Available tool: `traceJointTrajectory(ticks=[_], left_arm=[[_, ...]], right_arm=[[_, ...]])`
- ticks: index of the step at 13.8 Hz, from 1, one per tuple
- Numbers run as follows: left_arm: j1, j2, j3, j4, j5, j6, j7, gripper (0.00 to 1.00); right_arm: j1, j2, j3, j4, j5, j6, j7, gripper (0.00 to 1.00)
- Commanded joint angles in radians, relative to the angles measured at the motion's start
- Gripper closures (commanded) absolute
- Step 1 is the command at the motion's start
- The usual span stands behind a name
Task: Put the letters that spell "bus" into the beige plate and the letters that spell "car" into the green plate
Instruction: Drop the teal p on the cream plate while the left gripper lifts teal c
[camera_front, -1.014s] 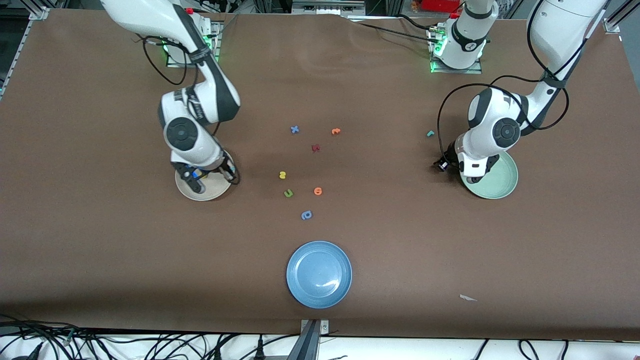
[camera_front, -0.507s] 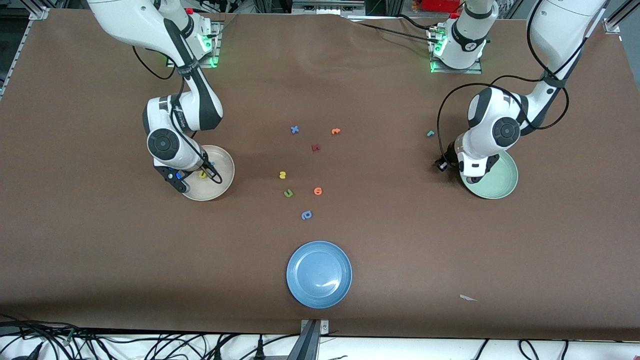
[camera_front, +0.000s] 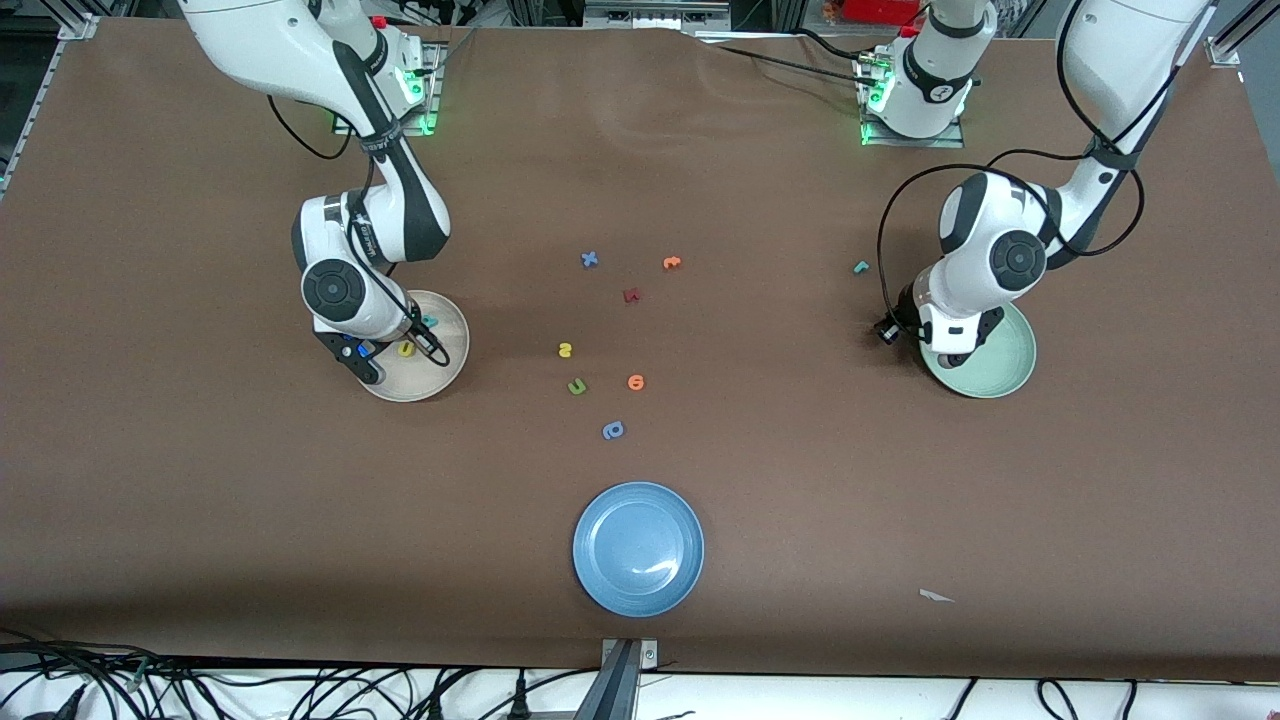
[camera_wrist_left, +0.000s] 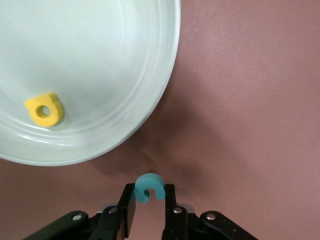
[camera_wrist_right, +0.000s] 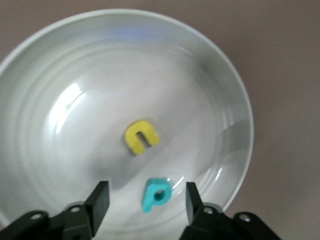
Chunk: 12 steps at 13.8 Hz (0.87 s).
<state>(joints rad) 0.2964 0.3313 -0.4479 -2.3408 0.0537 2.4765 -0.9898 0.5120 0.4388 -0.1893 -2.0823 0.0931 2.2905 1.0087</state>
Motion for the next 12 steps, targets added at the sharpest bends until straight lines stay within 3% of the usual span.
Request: traceJointTrajectory(ticks=[1, 3, 5, 8, 9, 12], left_arm=[[0.007, -0.075, 0.002, 0.070, -0.024, -0.175, 0.081, 0.84], [0.029, -0.078, 0.005, 0.142, -0.031, -0.316, 0.170, 0.84], [0.107, -0.084, 0.003, 0.160, -0.031, -0.375, 0.306, 0.84], [0.219, -0.068, 0.008, 0.158, -0.017, -0.378, 0.511, 0.83], [0.234, -0.049, 0.011, 0.158, -0.015, -0.375, 0.545, 0.82], [0.236, 0.038, 0.012, 0.160, 0.104, -0.349, 0.524, 0.81]], right_arm=[[0.003, -0.023, 0.083, 0.066, 0.013, -0.006, 0.135, 0.10], [0.010, -0.002, 0.135, 0.135, 0.011, -0.006, 0.265, 0.11], [0.017, 0.030, 0.183, 0.169, 0.010, 0.006, 0.307, 0.11], [0.023, 0.083, 0.237, 0.228, 0.002, 0.043, 0.156, 0.06], [0.037, 0.096, 0.240, 0.238, -0.006, 0.043, 0.119, 0.00], [0.057, 0.161, 0.240, 0.313, -0.010, 0.037, 0.030, 0.00]])
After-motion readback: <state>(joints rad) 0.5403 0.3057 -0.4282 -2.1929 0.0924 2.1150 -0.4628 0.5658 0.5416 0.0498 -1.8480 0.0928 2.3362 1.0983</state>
